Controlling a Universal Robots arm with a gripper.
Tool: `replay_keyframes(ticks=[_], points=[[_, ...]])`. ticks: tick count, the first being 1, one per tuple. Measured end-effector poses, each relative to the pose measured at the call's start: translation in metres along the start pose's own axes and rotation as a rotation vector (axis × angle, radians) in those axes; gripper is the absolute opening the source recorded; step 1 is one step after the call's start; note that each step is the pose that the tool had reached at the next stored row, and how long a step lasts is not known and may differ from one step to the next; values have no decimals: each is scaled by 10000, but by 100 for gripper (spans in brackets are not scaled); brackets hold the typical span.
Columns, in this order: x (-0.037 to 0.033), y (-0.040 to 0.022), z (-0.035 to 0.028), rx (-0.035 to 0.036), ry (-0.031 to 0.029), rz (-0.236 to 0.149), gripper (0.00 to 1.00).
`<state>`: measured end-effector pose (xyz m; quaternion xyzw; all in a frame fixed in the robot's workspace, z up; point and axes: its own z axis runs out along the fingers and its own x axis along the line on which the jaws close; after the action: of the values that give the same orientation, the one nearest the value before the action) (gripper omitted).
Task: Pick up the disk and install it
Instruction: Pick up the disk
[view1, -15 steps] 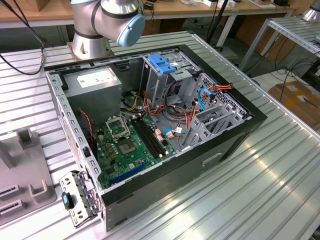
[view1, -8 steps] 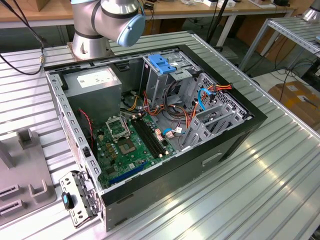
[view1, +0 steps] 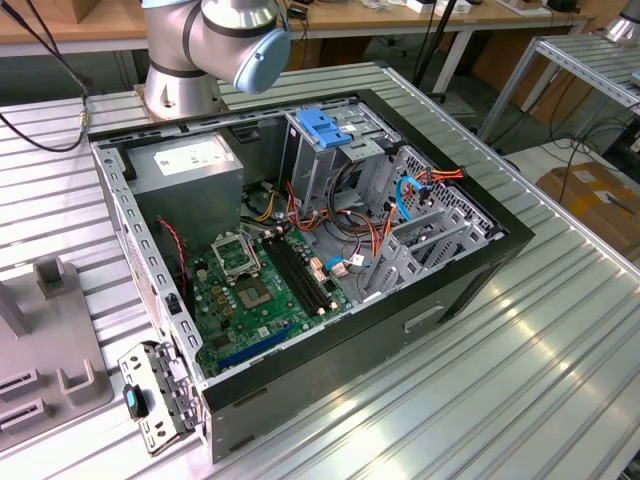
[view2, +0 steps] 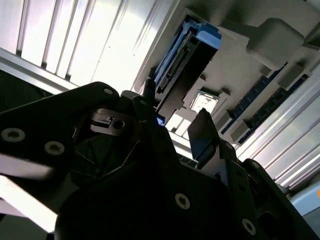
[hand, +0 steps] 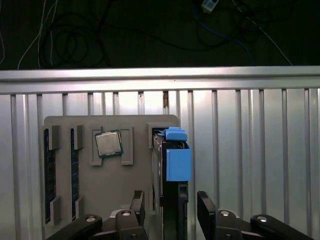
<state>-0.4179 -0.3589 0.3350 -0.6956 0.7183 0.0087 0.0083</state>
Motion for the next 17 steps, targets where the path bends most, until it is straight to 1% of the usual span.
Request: replay_keyframes(ticks=[1, 2, 4, 7, 11, 17], points=[[0, 0, 16, 0, 0, 0, 54], [1, 0, 50, 0, 0, 0, 54], [2, 0, 94, 0, 0, 0, 54], [4, 0, 149, 0, 0, 0, 54], [6, 0, 238, 1, -1, 0, 54], [-27, 1, 295, -2, 1, 0, 54]])
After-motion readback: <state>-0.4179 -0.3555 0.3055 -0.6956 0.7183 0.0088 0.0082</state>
